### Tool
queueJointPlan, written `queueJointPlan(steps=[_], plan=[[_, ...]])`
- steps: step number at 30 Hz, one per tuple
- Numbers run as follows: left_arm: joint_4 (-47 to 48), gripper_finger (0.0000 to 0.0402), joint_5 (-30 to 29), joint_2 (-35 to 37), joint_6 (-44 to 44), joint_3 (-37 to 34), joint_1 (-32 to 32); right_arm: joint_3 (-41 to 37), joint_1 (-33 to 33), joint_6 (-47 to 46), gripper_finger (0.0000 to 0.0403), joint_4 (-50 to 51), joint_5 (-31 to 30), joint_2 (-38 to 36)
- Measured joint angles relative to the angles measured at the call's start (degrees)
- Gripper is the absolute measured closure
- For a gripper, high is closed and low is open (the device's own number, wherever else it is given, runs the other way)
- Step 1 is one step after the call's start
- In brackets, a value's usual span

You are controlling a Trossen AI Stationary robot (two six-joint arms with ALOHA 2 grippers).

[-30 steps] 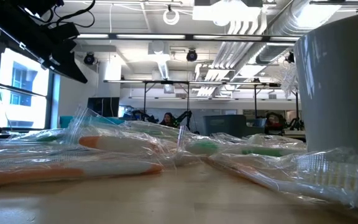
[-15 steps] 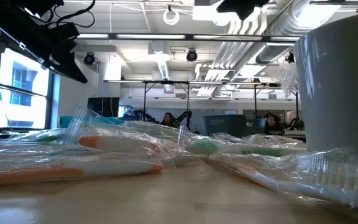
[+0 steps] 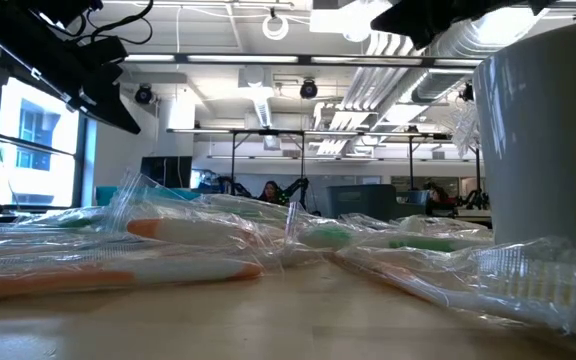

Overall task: Pick & Place Toothbrushes
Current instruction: Put the green toothbrush into the blue bin

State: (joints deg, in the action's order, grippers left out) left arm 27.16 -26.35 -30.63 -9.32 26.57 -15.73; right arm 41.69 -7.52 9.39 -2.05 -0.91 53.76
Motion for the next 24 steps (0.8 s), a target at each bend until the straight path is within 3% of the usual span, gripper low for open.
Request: queueJointPlan(steps=[13, 24], plan=[[-0.01, 0.0396, 0.0, 0.0, 0.0, 0.0, 0.0, -7.82, -0.53, -0.52, 0.04, -0.42, -0.64, -14.88], [-0.09, 0.0396, 0.0, 0.0, 0.0, 0.0, -0.02, -13.92, -0.49, -0.57, 0.04, -3.97, -0.66, -20.68]])
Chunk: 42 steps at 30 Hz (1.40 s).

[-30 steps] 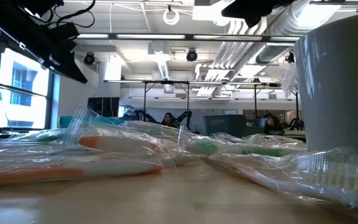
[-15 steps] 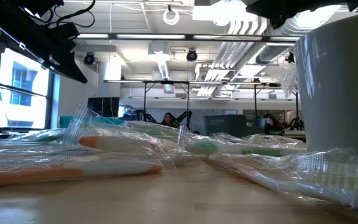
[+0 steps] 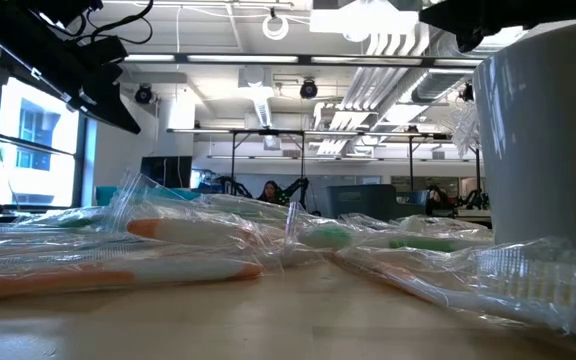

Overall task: Pick & Place Toothbrushes
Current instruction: Put the green toothbrush into the blue bin

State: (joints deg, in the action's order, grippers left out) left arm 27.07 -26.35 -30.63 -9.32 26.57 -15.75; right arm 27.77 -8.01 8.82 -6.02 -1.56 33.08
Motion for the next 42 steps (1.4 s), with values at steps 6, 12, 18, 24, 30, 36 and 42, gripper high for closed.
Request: queueJointPlan(steps=[6, 12, 18, 24, 30, 36, 42], plan=[[-0.01, 0.0396, 0.0, 0.01, 0.0, 0.0, 0.01, -4.09, 0.0, -1.22, 0.04, -5.35, 0.03, -0.03], [0.0, 0.0396, 0.0, 0.0, 0.0, 0.0, 0.01, -8.31, 0.02, -1.3, 0.04, -11.7, 0.02, -0.04], [0.0, 0.0396, 0.0, 0.0, -0.06, 0.0, 0.0, -11.15, 0.02, -1.7, 0.04, -15.06, 0.0, -0.02], [-0.04, 0.0396, 0.0, 0.0, -0.2, 0.0, 0.0, -11.11, 0.02, -1.62, 0.04, -14.38, 0.09, 0.67], [-0.07, 0.0396, 0.0, 0.0, -1.6, 0.0, 0.02, -11.08, 0.01, -1.51, 0.04, -14.37, -0.2, 1.86], [-0.66, 0.0396, 0.66, 0.01, -6.46, 0.0, 0.02, -11.08, 0.02, -1.49, 0.04, -14.36, -0.22, 1.92], [-2.85, 0.0396, 8.88, 0.02, -7.5, 0.0, 0.02, -11.08, 0.01, -1.49, 0.04, -14.38, -0.22, 1.92]])
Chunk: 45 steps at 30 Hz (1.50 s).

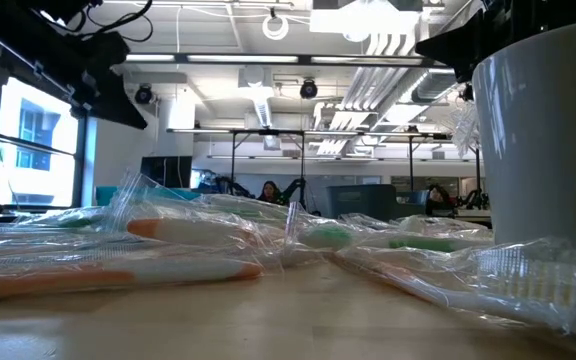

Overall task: Pick & Place Toothbrushes
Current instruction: Put the green toothbrush into the blue bin

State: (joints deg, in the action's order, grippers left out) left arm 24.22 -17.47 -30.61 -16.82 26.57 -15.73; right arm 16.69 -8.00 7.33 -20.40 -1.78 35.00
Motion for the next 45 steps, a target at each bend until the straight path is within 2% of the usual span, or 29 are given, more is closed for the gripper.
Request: queueJointPlan(steps=[15, 23, 29, 38, 45], plan=[[-5.22, 0.0396, 10.87, -2.34, 2.45, 0.0, 0.31, 0.02, 0.01, 0.04, 0.04, 0.0, 0.0, 0.0], [-8.05, 0.0396, 10.13, -9.2, 3.06, 0.0, 10.45, 0.04, 0.01, 0.07, 0.04, 0.0, -0.03, 0.0], [-7.72, 0.0396, 9.04, -10.92, 2.99, 0.0, 16.61, 0.04, 0.01, -0.02, 0.04, 0.02, -0.04, 0.0], [-7.8, 0.0396, 10.56, -10.9, 2.84, 0.0, 18.04, 0.07, 0.0, 0.0, 0.04, 0.02, -0.02, 0.0], [-8.7, 0.0396, 9.43, -10.9, 4.54, 0.0, 18.01, 0.07, 0.01, 0.43, 0.04, 0.02, -0.02, 0.0]])
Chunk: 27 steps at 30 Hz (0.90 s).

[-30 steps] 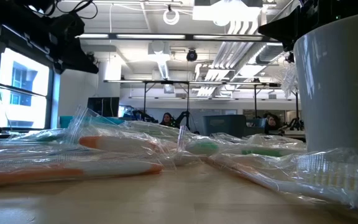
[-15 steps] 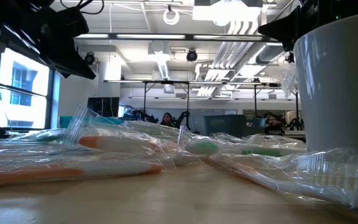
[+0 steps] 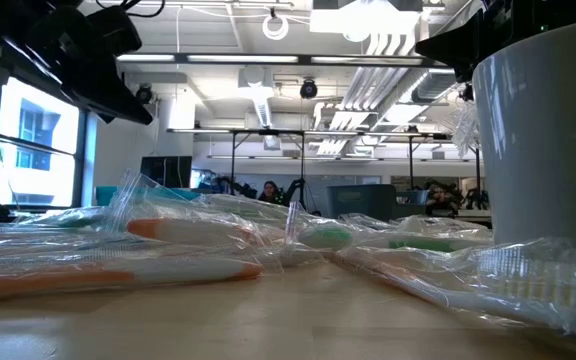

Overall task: Pick & Place Toothbrushes
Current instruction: Put the green toothbrush into the blue bin

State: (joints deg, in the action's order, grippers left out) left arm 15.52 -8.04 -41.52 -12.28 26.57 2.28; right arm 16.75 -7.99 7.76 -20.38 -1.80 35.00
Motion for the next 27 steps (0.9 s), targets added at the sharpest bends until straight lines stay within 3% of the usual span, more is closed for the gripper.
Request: queueJointPlan(steps=[8, 19, 27], plan=[[-10.85, 0.0396, -0.49, 0.0, 4.33, 0.0, 0.0, 0.0, 0.0, 0.21, 0.04, 0.0, 0.0, 0.0], [-11.23, 0.0401, -2.02, -0.23, 2.94, 0.0, 0.0, 0.0, -0.01, 0.05, 0.04, 0.0, 0.02, 0.0], [-10.75, 0.0401, -3.46, -6.23, 1.5, 0.04, 0.66, 0.0, -0.01, 0.01, 0.04, 0.02, 0.02, -0.02]])
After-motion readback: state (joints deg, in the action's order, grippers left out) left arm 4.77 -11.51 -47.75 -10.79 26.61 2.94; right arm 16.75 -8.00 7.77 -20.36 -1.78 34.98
